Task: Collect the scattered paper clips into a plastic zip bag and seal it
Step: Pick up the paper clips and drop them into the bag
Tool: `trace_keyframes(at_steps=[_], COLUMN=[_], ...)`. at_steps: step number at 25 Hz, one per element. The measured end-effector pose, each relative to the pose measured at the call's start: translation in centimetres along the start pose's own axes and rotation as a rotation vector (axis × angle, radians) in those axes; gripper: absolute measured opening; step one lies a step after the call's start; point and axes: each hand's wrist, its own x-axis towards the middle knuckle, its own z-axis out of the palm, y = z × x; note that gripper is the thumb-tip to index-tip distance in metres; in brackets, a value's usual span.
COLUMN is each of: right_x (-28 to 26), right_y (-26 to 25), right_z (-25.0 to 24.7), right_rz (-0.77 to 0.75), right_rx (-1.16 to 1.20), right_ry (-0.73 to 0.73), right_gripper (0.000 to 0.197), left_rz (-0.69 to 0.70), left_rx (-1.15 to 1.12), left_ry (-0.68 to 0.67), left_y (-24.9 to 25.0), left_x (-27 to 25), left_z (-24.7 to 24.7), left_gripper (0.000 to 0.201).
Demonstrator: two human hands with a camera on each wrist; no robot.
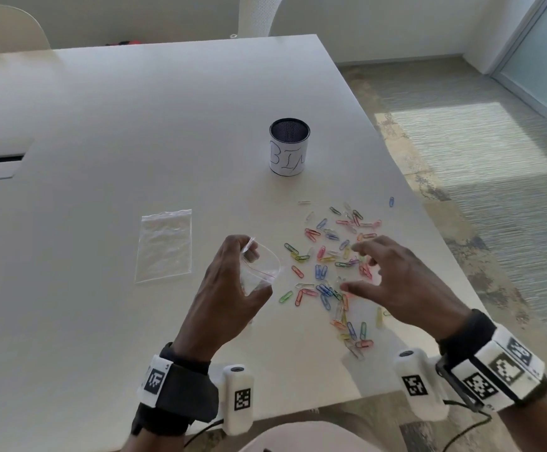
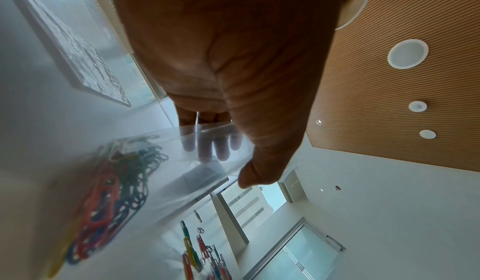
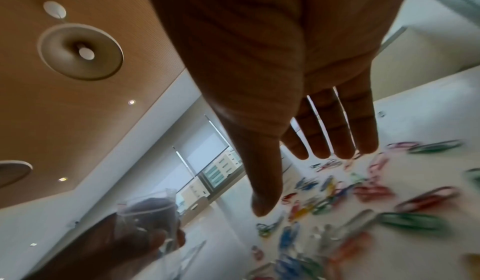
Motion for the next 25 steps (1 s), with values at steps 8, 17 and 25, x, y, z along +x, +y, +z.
trace_keyframes(at_steps=[8, 17, 25], right_x=[-5.0, -2.3, -3.9], right_y=[3.1, 0.4, 0.2], right_z=[1.6, 4.6, 2.4], right_rz=[0.375, 0.260, 0.167], right_rx=[-0.092, 0.155, -0.002], right_ry=[-0.169, -0.034, -0.200], right_gripper=[0.115, 0.066, 0.119], left_rz=[-0.019, 0.001, -0.019], left_rx=[0.018, 0.046, 0.055], left_ry=[0.009, 0.012, 0.016], left_y=[0.5, 0.4, 0.3], left_x=[-0.1, -0.1, -0.4], left_z=[0.2, 0.5, 0.0], left_gripper=[0.053, 0.054, 0.055])
